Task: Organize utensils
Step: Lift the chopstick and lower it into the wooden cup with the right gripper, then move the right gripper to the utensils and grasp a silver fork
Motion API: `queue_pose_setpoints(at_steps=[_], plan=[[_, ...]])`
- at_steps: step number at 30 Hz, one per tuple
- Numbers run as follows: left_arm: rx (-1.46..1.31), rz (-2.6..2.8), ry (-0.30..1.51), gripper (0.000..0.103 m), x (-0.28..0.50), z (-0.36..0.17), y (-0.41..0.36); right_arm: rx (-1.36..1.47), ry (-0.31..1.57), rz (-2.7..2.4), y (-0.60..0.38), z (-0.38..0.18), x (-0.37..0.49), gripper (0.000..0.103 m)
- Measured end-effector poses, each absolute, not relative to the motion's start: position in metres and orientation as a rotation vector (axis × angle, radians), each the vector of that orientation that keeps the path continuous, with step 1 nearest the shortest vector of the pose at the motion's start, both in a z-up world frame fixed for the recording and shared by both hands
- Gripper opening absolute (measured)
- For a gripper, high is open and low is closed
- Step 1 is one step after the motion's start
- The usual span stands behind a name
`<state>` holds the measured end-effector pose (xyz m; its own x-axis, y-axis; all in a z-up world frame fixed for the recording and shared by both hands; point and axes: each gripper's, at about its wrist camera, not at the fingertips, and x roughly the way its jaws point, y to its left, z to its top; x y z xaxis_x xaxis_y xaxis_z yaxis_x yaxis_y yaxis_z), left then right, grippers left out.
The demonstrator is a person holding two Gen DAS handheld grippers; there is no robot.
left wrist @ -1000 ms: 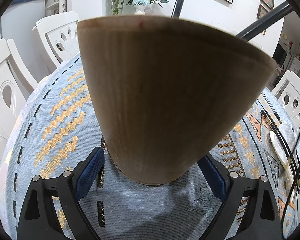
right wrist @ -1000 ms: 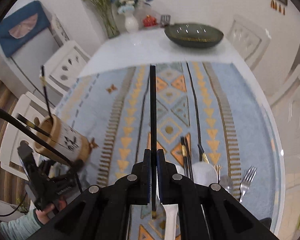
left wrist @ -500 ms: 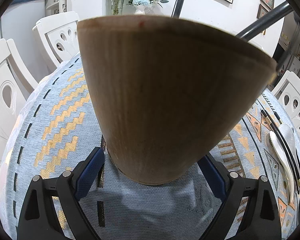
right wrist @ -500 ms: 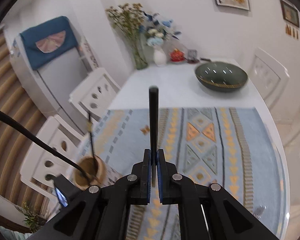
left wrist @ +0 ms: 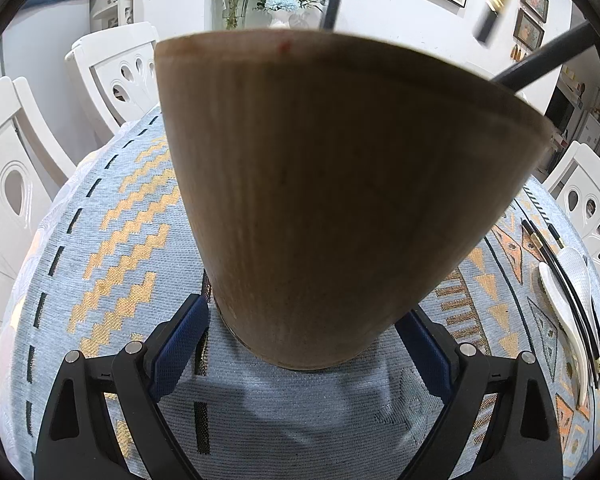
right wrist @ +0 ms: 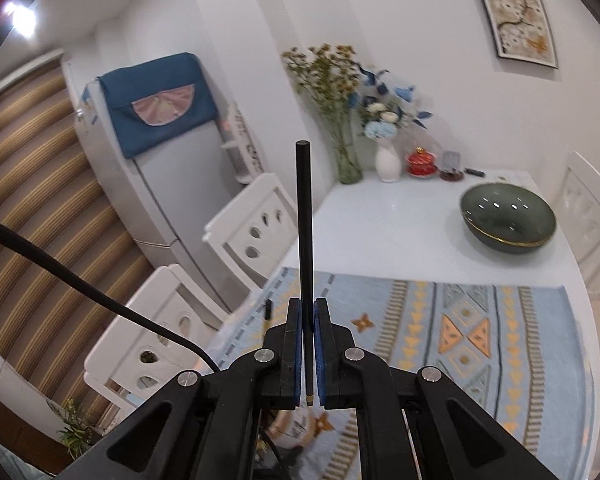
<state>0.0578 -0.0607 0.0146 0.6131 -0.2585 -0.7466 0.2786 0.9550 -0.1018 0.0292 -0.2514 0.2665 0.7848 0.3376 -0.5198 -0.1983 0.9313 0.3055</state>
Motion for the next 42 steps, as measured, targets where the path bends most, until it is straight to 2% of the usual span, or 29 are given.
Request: queue_pose_setpoints(at_steps=[22, 27, 30, 42], plan=[[0.024, -0.310, 0.857, 0.095, 0.057, 0.015, -0.063, 0.168, 0.684, 0.407, -0.210, 0.243, 0.035, 0.005], [0.024, -0.310, 0.858, 0.095, 0.057, 0.015, -0.063, 0.193, 0.730, 0.421, -0.215, 0.237, 0.038, 0.006], [0.024, -0.309, 0.859, 0.095, 0.056, 0.014, -0.065, 0.231, 0.774, 0.433, -0.220, 0.234, 0.041, 0.009], [0.023, -0.310, 0.860, 0.095, 0.060, 0.016, -0.060, 0.304, 0.778, 0.296, -0.272, 0.231, 0.018, 0.012]])
